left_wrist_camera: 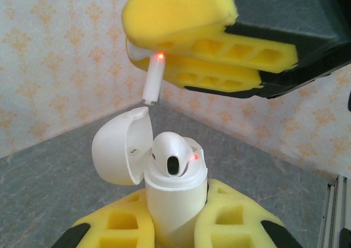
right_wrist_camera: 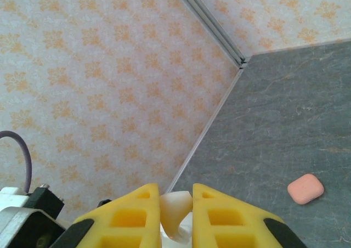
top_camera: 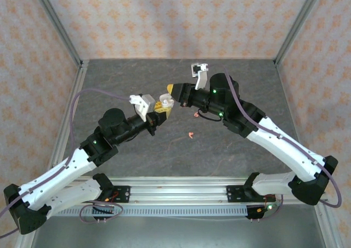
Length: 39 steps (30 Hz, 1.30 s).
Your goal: Insert the wireless bluetooth earbuds into the charging case
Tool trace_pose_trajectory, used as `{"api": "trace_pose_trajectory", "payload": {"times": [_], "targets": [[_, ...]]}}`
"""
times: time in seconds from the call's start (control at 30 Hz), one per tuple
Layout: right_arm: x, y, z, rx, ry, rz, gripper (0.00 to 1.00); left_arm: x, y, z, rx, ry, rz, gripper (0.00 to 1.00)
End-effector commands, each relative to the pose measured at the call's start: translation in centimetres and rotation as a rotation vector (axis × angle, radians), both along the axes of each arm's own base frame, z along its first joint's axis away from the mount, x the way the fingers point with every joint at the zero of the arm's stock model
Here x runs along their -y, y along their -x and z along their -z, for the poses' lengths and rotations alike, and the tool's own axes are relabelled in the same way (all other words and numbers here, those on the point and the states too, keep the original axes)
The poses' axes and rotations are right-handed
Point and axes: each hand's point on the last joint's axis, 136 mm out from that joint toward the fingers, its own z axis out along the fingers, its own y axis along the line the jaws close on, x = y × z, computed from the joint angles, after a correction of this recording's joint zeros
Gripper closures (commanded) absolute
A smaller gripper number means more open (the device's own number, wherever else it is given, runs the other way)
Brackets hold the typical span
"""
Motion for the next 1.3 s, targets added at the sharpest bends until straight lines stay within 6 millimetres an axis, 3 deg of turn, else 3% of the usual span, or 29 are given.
{"api": "trace_pose_trajectory", "payload": {"times": [0.0, 0.23, 0.9, 1.27], "targets": [[0.7, 0.8, -1.2, 0.011, -0.027, 0.003, 0.83, 0.0, 0.0, -2.6, 0.045, 0.057, -0.006, 1.00], [1.1, 0.7, -1.2, 0.002, -0.005, 0.023, 0.84, -0.1, -0.3, -2.3, 0.045, 0.044, -0.017, 1.00], [0.1, 1.1, 1.9, -0.098, 0.055, -0.004, 0.85, -0.5, -0.3, -2.1, 0.054, 0.019, -0.037, 1.00], [-0.4, 1.0, 4.7, -0.195, 0.129, -0.003, 0.84, -0.3, -0.3, -1.9, 0.054, 0.021, -0.029, 1.00]]}}
